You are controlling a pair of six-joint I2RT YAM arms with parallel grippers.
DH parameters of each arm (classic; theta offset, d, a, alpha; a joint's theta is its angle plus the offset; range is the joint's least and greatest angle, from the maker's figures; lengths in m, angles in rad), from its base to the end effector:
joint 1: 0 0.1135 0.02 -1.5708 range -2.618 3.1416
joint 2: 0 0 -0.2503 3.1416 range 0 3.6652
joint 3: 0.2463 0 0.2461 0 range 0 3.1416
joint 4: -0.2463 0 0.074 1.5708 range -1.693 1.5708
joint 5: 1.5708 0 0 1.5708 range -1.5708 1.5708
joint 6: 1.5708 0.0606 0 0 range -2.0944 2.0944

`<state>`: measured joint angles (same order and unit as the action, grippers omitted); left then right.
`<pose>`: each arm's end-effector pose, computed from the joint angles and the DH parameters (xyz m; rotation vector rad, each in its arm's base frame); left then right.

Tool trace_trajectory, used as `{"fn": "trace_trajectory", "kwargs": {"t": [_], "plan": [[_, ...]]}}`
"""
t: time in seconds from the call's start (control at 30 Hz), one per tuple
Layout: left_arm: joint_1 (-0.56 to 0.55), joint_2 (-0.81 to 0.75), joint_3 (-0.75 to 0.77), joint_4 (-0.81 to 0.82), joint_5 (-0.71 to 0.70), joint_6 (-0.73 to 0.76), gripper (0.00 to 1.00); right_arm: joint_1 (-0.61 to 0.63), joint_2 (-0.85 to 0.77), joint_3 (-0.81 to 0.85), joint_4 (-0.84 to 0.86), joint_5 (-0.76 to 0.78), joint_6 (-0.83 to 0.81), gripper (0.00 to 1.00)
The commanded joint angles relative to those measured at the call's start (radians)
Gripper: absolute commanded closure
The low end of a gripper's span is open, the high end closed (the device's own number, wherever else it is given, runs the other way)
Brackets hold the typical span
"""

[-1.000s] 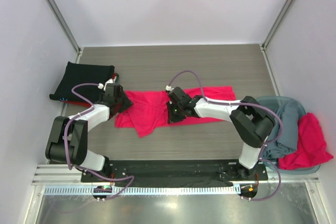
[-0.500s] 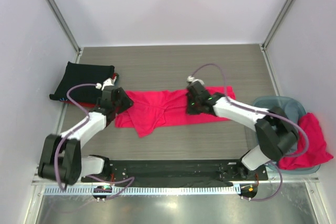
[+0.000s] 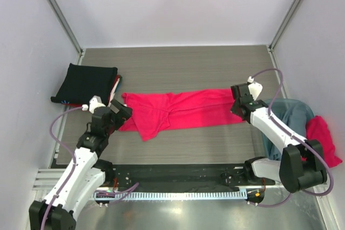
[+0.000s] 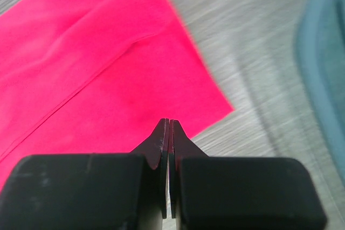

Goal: Fold and stack the t-shirts
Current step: Fold the tshirt

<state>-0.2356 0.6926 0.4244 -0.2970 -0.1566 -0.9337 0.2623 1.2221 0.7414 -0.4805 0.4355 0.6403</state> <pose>0.1835 -0.0343 0.1962 -0.8306 2.0083 -0.5169 0.2458 0.0395 0.1859 0.6172 2.3340 -0.1491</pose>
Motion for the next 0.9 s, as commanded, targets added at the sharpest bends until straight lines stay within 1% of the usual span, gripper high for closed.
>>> {"fn": "trace_trajectory", "kwargs": {"t": [0.0, 0.03, 0.13, 0.2, 0.23, 0.33, 0.6, 0.87], "plan": [[-0.001, -0.085, -0.044, -0.088, 0.014, -0.105, 0.02, -0.026, 0.037, 0.003, -0.018, 0.107, 0.070, 0.99], [-0.001, -0.128, -0.059, -0.102, 0.026, -0.115, 0.05, -0.041, 0.049, 0.003, -0.017, 0.109, 0.084, 0.99], [-0.002, -0.175, -0.093, -0.105, 0.080, -0.178, 0.16, -0.058, 0.103, 0.006, -0.017, 0.112, 0.099, 0.99], [-0.002, -0.171, -0.116, -0.103, 0.089, -0.200, 0.18, -0.058, 0.134, 0.010, -0.017, 0.114, 0.108, 0.99], [-0.001, -0.163, -0.122, -0.103, 0.089, -0.201, 0.22, -0.061, 0.158, 0.010, -0.012, 0.108, 0.117, 0.99], [-0.001, -0.107, -0.127, -0.100, 0.086, -0.215, 0.24, -0.061, 0.189, 0.012, 0.006, 0.103, 0.131, 0.99], [-0.002, 0.021, -0.131, -0.051, 0.058, -0.281, 0.26, -0.063, 0.283, 0.022, 0.019, 0.111, 0.165, 0.99], [-0.002, 0.195, -0.078, 0.041, 0.011, -0.338, 0.27, -0.064, 0.298, 0.024, 0.010, 0.086, 0.199, 0.99]]}}
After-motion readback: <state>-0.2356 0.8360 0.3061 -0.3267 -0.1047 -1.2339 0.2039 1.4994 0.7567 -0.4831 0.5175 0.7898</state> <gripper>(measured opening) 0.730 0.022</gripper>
